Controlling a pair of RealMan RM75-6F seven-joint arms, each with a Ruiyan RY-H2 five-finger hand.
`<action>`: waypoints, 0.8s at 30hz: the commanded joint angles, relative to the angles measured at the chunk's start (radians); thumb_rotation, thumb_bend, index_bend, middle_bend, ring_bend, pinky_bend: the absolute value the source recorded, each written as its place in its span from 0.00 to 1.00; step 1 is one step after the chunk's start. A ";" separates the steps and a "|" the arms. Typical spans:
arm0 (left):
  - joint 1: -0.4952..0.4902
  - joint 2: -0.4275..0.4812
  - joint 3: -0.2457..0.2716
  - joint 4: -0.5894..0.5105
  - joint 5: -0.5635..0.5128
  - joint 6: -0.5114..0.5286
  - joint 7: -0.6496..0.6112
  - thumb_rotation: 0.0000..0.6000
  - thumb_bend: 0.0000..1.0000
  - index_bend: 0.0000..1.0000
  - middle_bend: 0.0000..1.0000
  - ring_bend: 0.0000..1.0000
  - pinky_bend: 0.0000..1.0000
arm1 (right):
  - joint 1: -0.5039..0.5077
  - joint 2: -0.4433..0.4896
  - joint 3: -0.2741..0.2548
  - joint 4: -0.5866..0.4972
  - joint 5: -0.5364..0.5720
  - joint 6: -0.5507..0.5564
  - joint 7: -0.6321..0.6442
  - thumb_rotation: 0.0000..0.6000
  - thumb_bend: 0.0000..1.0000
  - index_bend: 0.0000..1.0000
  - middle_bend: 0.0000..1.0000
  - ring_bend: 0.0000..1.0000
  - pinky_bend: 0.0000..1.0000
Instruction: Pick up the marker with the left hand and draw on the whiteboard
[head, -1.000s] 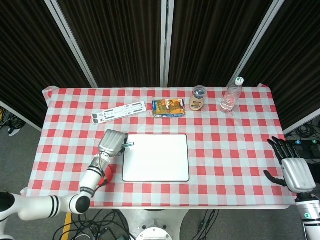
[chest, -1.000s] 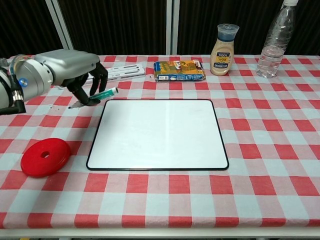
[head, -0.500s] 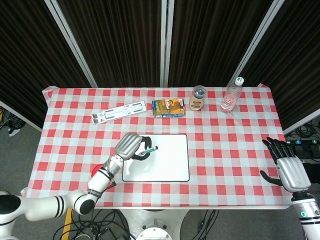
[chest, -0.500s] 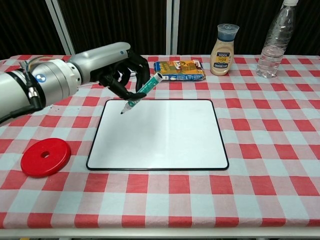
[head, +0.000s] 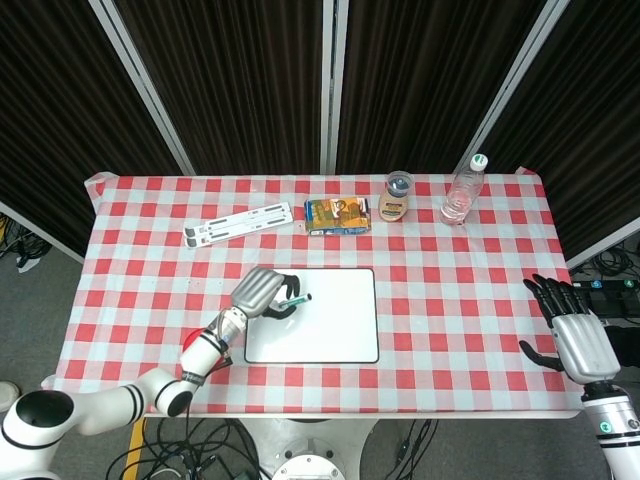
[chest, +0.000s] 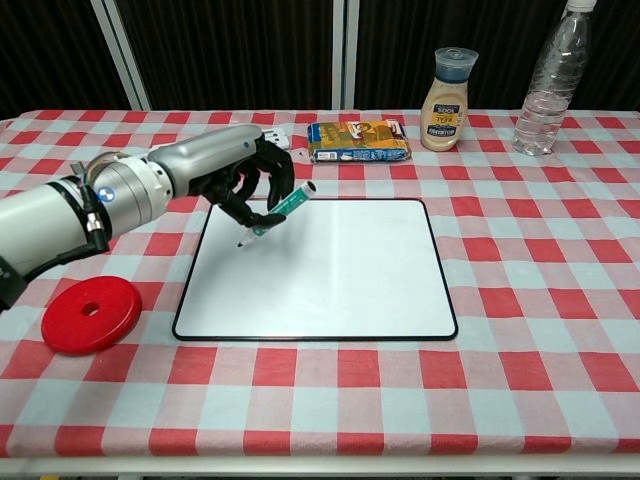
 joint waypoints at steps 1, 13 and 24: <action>-0.005 -0.008 0.006 0.021 0.011 -0.007 -0.012 1.00 0.38 0.59 0.60 0.72 0.89 | 0.001 0.001 0.001 -0.002 0.003 -0.002 -0.003 1.00 0.17 0.00 0.03 0.00 0.00; -0.037 -0.072 0.007 0.104 0.035 -0.028 -0.036 1.00 0.38 0.59 0.60 0.72 0.89 | -0.002 0.007 -0.001 -0.008 0.014 -0.006 -0.013 1.00 0.17 0.00 0.03 0.00 0.00; -0.099 -0.098 -0.037 0.082 0.042 -0.033 0.021 1.00 0.38 0.59 0.60 0.72 0.89 | -0.019 0.022 -0.002 -0.007 0.023 0.012 -0.002 1.00 0.17 0.00 0.03 0.00 0.00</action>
